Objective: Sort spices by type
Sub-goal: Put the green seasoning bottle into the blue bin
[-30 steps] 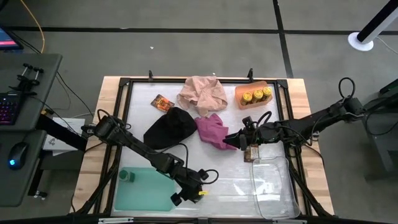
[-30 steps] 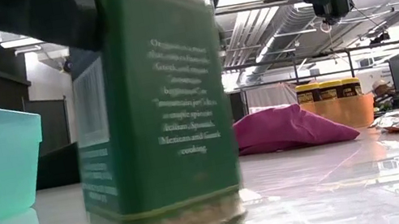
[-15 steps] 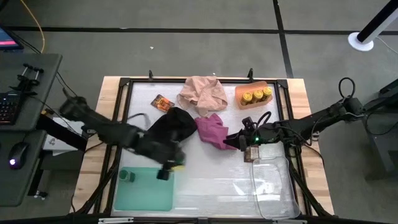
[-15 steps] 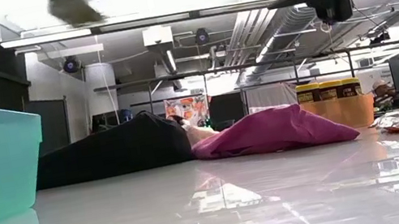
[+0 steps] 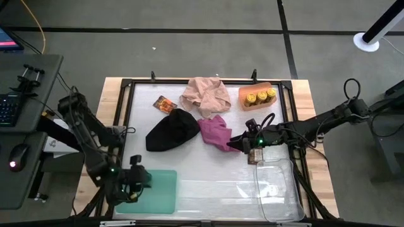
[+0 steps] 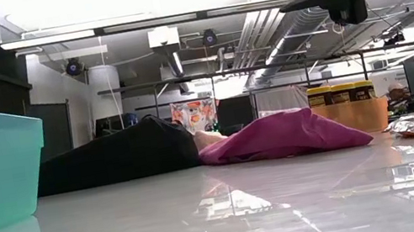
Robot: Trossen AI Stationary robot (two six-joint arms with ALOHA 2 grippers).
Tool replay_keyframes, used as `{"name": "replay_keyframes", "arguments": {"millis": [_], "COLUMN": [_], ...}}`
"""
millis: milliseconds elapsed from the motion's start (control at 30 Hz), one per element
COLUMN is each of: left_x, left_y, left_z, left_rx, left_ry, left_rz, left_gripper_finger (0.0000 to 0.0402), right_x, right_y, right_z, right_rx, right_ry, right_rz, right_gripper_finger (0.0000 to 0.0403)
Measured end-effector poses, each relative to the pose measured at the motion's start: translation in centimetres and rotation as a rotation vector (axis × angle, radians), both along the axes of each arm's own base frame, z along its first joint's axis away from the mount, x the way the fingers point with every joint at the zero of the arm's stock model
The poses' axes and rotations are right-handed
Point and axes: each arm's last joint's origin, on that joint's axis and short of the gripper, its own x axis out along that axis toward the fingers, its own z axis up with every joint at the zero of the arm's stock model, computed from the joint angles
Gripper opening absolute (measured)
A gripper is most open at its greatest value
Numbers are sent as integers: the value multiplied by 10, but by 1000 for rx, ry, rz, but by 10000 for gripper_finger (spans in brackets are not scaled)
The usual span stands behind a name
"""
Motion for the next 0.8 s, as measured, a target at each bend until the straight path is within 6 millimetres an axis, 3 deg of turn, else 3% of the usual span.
{"name": "replay_keyframes", "arguments": {"millis": [233,400,633,800], "left_x": [-8,-9,-10,-10], "left_y": [9,11,10,10], "left_z": [-28,-32,-32,-32], "left_rx": [12,9,-17,-27], "left_ry": [111,120,163,180], "left_rz": [-10,14,-5,-11], "left_gripper_finger": [157,158,262,287], "right_x": [0,0,0,0], "right_y": [0,0,0,0], "right_z": [0,0,0,0], "right_rx": [7,7,7,7], "right_ry": [0,0,0,0], "right_rz": [-4,-4,-5,-5], "right_gripper_finger": [291,291,291,291]}}
